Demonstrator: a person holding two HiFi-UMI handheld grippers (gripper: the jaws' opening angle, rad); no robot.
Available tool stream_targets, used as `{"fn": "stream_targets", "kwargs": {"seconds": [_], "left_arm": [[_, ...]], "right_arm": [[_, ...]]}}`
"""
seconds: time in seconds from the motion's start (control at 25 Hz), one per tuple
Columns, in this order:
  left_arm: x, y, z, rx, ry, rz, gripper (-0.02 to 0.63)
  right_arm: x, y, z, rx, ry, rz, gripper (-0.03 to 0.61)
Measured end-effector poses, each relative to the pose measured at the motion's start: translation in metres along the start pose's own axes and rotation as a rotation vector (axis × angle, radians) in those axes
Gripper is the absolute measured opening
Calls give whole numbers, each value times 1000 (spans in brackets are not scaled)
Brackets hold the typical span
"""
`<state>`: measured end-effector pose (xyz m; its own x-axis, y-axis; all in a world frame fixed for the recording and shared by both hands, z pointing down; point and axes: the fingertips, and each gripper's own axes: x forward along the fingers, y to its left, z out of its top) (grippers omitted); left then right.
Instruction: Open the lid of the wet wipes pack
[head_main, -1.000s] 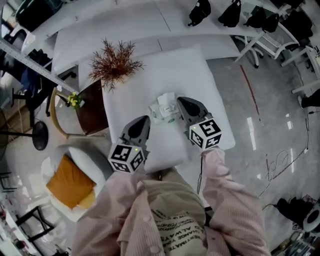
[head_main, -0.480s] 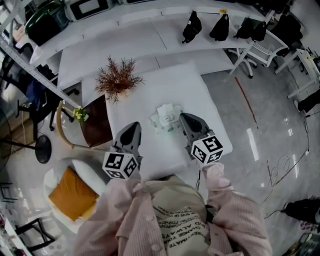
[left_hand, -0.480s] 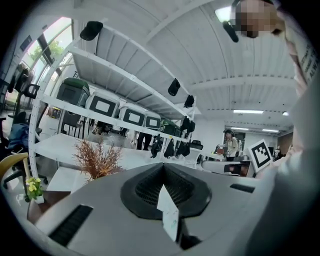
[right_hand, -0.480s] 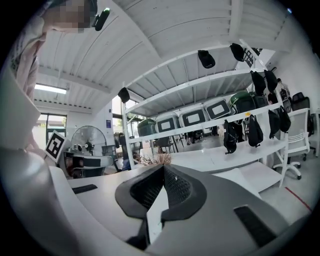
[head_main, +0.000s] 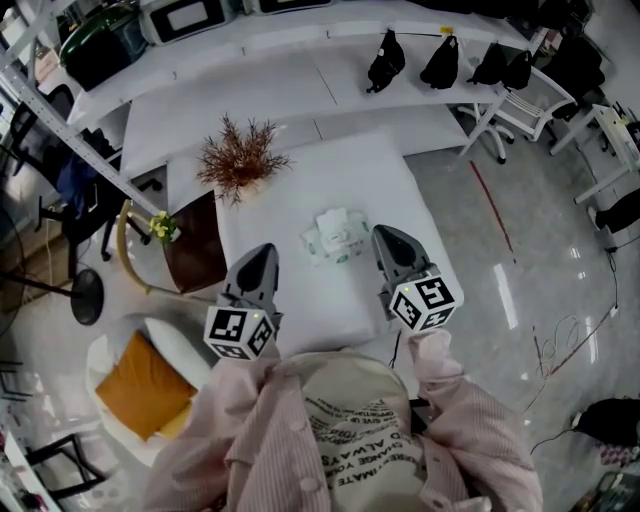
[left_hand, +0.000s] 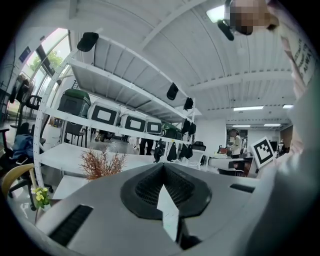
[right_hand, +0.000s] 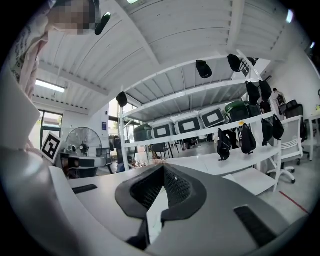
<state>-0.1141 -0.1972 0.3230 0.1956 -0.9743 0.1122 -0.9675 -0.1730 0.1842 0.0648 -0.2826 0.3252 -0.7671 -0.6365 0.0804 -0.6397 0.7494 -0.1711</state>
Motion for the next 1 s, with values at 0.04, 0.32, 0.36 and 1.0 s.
{"fn": "stream_targets", "kwargs": {"seconds": [0.04,0.32,0.36,1.0], "left_arm": [[0,0,1,5,-3,0,-3],[0,4,0,8,-5,4,-3],[0,4,0,9,-5,4,-3],[1,11,0,5,-6,9,-3]], "right_arm": [[-1,0,1,0,-3,-2,0],[-5,1,5,-17,-11,-15,0],[-5,1,5,-18,-11,-17,0],[-6,-2,7,-32,-11,-57,0]]}}
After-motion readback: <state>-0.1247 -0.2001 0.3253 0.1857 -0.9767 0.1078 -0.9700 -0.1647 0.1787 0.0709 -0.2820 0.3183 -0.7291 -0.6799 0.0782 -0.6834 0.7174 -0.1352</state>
